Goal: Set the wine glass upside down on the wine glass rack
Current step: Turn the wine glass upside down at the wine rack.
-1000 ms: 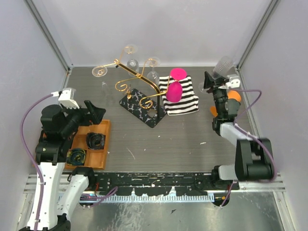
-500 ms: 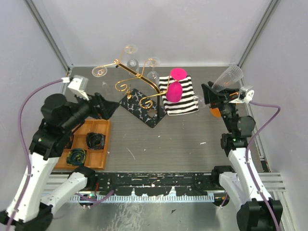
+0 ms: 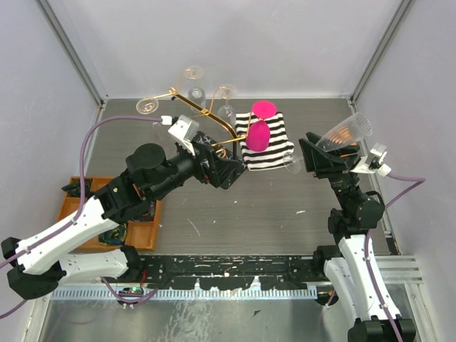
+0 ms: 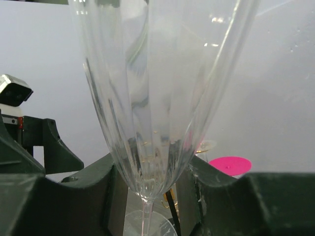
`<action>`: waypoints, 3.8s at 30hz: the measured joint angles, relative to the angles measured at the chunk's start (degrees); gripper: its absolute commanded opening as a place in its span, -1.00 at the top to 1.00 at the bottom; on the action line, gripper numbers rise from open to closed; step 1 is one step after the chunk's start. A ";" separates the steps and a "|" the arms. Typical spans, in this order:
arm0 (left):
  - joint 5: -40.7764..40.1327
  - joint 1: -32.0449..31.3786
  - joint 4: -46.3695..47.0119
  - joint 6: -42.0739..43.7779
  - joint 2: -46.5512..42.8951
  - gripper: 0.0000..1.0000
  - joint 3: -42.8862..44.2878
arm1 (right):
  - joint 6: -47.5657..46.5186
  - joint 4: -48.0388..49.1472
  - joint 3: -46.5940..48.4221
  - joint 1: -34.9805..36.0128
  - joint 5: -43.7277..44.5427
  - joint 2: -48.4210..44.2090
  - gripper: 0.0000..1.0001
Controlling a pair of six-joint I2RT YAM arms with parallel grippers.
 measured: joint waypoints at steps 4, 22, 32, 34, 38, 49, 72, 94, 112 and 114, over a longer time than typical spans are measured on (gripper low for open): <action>-0.35 -2.56 5.99 -1.20 1.57 -0.80 0.52 | 3.30 8.09 -0.63 0.28 -1.84 2.58 0.99; -4.90 -8.11 24.00 -6.45 9.99 -0.66 0.55 | 8.55 34.29 1.05 6.60 -4.22 18.80 0.99; -10.99 -9.49 25.64 -10.73 12.81 -0.55 0.55 | -4.48 34.47 2.27 13.70 -4.63 18.86 0.99; -11.91 -9.51 25.70 -11.43 12.79 -0.53 0.55 | -6.99 34.49 2.86 14.45 -4.68 19.61 0.99; -12.74 -9.60 25.68 -12.61 12.83 -0.48 0.55 | -10.64 34.49 4.50 15.74 -4.87 21.40 0.99; -15.04 -9.70 25.20 -16.28 12.96 -0.31 0.55 | -15.93 34.51 6.67 17.70 -6.29 21.68 0.99; -13.31 -10.05 25.73 -19.87 16.46 0.83 1.68 | -18.10 34.51 7.63 19.28 -7.93 19.52 0.95; -12.13 -9.94 27.36 -20.96 15.39 1.00 1.68 | -22.73 34.23 4.90 19.39 -7.82 17.07 -0.40; -17.53 -9.94 22.18 -12.20 5.57 1.00 0.87 | -27.58 13.57 -6.01 19.43 -0.55 3.06 -0.48; -19.19 -9.94 20.70 -8.96 3.34 1.00 0.76 | -27.21 7.87 -6.01 19.43 0.96 0.68 -0.49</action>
